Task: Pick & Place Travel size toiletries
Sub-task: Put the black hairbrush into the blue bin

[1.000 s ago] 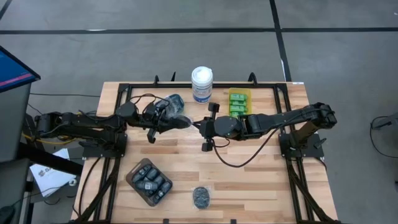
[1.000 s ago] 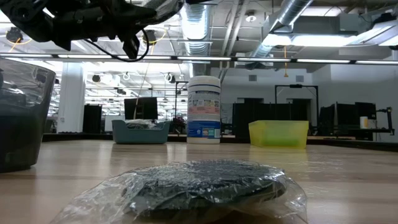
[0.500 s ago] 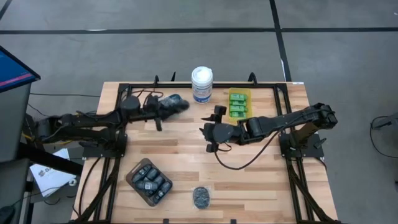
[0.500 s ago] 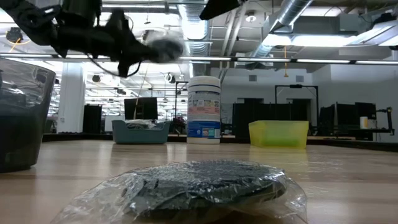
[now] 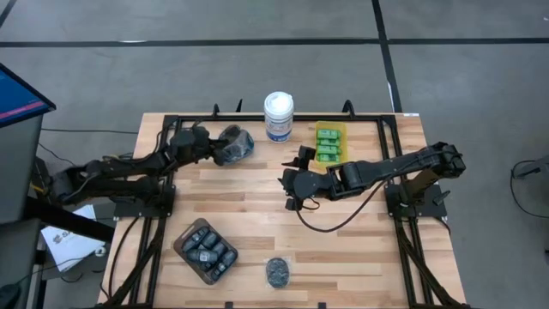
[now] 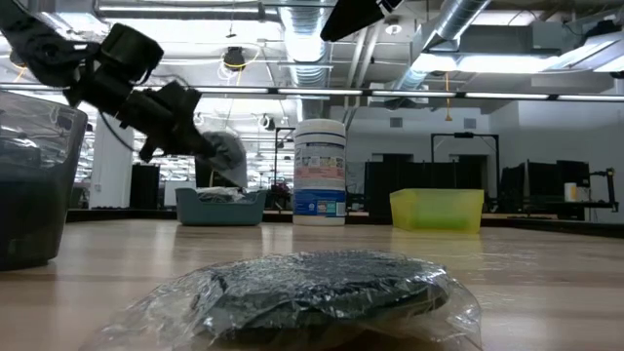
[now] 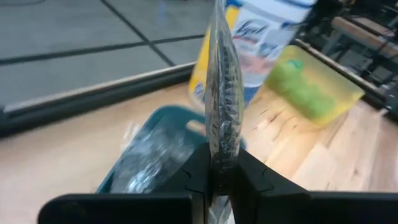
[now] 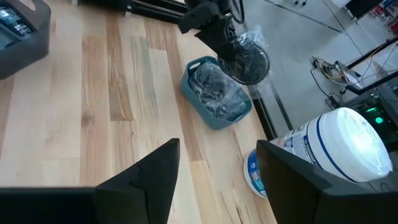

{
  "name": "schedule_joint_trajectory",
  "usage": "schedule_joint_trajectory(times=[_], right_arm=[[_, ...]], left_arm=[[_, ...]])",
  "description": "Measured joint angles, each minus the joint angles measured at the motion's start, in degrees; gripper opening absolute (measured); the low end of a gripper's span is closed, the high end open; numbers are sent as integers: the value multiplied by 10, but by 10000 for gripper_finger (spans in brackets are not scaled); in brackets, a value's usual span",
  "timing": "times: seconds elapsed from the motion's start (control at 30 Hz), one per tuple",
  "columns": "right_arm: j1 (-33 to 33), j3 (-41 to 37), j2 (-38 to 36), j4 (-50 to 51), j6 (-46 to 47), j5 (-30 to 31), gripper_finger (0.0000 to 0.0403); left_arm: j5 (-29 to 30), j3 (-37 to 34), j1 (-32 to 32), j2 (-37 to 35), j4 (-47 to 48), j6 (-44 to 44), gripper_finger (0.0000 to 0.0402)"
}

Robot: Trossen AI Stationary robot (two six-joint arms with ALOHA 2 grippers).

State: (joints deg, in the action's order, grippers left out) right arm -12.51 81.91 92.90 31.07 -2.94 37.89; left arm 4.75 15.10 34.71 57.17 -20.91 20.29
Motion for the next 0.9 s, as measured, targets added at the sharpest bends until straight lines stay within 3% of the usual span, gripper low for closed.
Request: schedule_joint_trajectory(times=[0.43,0.9], right_arm=[[3,0,2,0,0,-1,172],[3,0,2,0,0,-3,166]], left_arm=[[0,-30,-1,2,-42,56,25],[-1,-30,-2,112,-124,91,35]])
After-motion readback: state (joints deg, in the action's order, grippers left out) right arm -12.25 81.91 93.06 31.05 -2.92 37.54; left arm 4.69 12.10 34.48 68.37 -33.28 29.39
